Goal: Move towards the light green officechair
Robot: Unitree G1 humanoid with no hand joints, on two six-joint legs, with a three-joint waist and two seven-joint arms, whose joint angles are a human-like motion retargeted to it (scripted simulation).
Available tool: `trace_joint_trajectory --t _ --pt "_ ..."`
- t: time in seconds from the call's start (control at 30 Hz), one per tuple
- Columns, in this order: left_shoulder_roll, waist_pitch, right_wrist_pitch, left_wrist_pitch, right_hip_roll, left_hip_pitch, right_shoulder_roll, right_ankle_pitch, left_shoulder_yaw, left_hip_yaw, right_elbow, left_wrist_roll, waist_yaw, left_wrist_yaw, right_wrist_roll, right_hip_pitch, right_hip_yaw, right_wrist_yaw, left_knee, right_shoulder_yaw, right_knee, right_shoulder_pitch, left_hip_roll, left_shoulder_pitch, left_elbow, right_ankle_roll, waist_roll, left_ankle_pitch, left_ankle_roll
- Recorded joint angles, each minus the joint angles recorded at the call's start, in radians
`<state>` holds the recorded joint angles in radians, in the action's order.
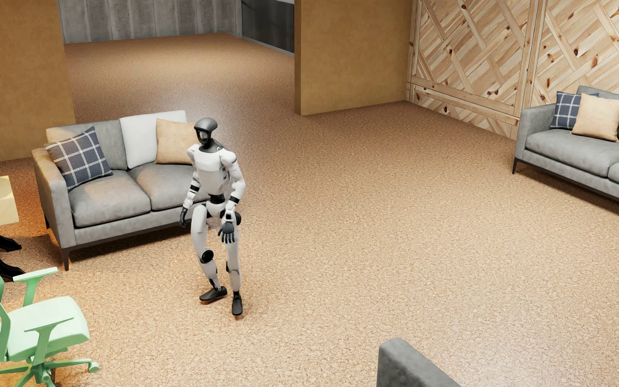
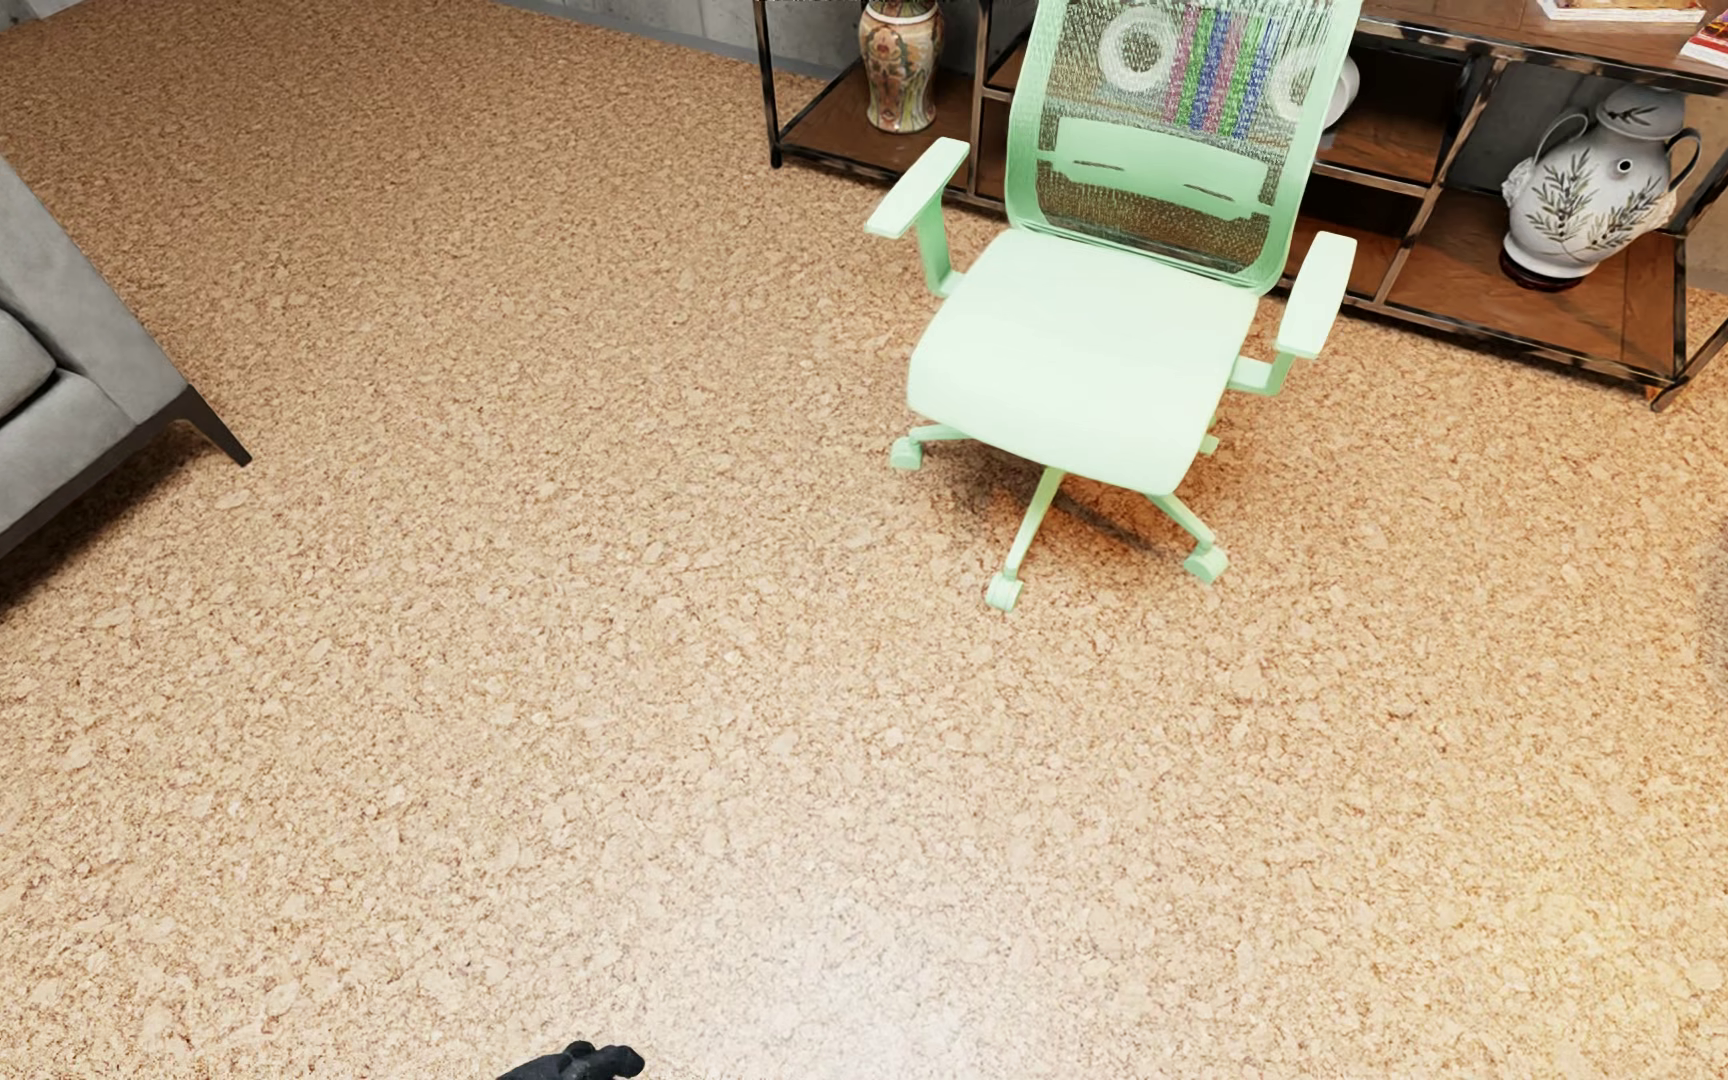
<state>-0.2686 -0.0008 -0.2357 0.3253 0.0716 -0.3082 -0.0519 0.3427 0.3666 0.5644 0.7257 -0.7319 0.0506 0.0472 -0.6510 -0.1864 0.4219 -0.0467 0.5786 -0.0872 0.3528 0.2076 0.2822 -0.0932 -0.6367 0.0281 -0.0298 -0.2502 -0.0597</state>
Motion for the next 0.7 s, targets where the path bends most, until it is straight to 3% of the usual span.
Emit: trace_joint_trajectory --t 0.03,0.07,0.17,0.33,0.47,0.53,0.6,0.7 --pt "0.002 -0.002 -0.001 0.0 0.002 0.017 -0.005 0.0 -0.006 0.067 0.002 0.001 -0.001 -0.007 -0.002 0.008 0.011 0.001 -0.019 0.0 -0.005 0.001 0.005 -0.002 0.003 -0.004 -0.003 -0.005 -0.039" --pt "0.007 -0.003 -0.002 0.001 0.005 0.034 -0.011 0.003 -0.009 0.087 0.003 0.001 -0.005 -0.013 -0.002 0.014 0.018 -0.001 -0.045 -0.002 -0.009 0.001 -0.004 -0.006 0.004 -0.009 -0.004 -0.007 -0.047" --pt "0.016 -0.007 -0.009 -0.003 0.024 0.082 -0.017 0.01 0.005 0.065 0.011 -0.005 -0.019 -0.012 0.005 0.042 0.031 -0.012 -0.113 -0.018 -0.008 0.001 -0.044 -0.022 -0.008 -0.028 0.0 -0.011 0.007" --pt "0.042 -0.015 0.002 0.002 0.09 0.107 -0.011 0.023 0.02 0.021 0.003 0.016 -0.031 -0.002 0.01 0.072 0.086 -0.009 -0.165 -0.019 0.013 0.001 -0.122 -0.034 -0.052 -0.069 0.017 -0.014 0.005" --pt "0.059 -0.004 0.004 0.005 0.207 0.109 -0.011 0.002 0.04 -0.042 -0.02 0.013 -0.028 0.002 0.007 -0.015 0.076 -0.014 -0.156 -0.025 0.286 0.0 -0.183 -0.041 -0.077 -0.098 0.033 -0.04 -0.004" --pt "0.056 0.004 0.005 0.003 0.261 0.104 -0.01 -0.041 0.058 -0.086 -0.034 0.008 -0.016 0.008 0.01 -0.101 0.013 -0.02 -0.143 -0.036 0.473 0.008 -0.209 -0.038 -0.084 -0.072 0.043 -0.05 -0.01" --pt "0.048 0.008 0.001 0.002 0.263 0.108 -0.011 -0.028 0.072 -0.135 -0.032 0.007 -0.004 0.008 0.009 -0.181 -0.102 -0.017 -0.144 -0.038 0.577 0.017 -0.231 -0.031 -0.088 -0.07 0.05 -0.053 -0.003" --pt "0.04 0.007 0.001 0.004 0.199 0.108 -0.02 0.012 0.074 -0.218 -0.017 0.021 0.003 -0.003 0.001 -0.23 -0.303 0.006 -0.151 -0.039 0.484 0.04 -0.24 -0.01 -0.096 -0.145 0.051 -0.048 0.021"
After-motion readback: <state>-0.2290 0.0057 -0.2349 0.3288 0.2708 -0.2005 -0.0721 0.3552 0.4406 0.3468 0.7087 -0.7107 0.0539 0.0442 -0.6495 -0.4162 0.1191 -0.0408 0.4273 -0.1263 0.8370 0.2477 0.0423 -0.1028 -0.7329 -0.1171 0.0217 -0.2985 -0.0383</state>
